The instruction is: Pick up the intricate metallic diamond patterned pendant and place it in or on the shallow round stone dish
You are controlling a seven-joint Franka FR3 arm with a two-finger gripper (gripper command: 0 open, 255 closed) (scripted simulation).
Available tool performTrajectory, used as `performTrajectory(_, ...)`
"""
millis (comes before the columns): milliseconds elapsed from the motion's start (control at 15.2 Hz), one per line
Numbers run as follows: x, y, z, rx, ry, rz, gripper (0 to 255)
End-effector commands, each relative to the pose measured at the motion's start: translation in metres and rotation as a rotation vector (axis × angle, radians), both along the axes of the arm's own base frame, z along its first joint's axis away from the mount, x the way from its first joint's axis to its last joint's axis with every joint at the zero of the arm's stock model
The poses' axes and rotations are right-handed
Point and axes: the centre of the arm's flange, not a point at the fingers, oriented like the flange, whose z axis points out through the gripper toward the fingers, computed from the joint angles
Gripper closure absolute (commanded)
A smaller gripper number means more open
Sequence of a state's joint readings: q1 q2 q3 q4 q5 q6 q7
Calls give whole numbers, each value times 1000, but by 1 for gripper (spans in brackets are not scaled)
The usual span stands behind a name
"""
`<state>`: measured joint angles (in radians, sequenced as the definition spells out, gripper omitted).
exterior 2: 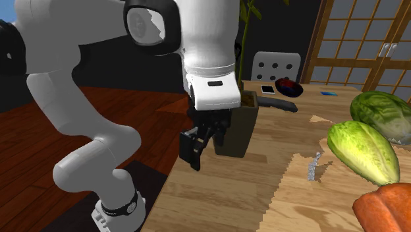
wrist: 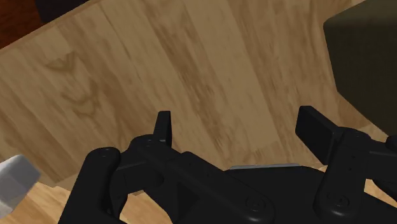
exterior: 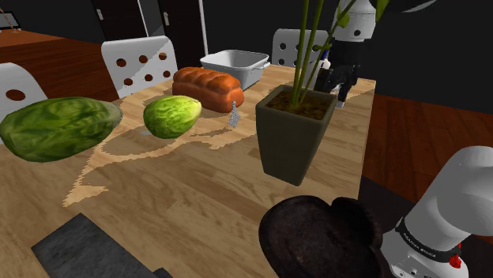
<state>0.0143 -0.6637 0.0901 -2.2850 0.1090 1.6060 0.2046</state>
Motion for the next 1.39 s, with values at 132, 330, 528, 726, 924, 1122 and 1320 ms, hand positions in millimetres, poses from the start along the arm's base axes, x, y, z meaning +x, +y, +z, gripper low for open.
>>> performTrajectory(132,34,39,5,-23,-26,-47,0)
performTrajectory(330,61,68,7,-40,-45,-82,0)
performTrajectory(528,89,96,9,-58,-64,-116,0)
performTrajectory(726,118,123,11,-76,-82,-151,0)
performTrajectory(924,147,149,13,-93,-101,-185,0)
performTrajectory(1122,177,173,16,-111,-120,-220,0)
performTrajectory(1320,202,192,18,-125,-135,-246,0)
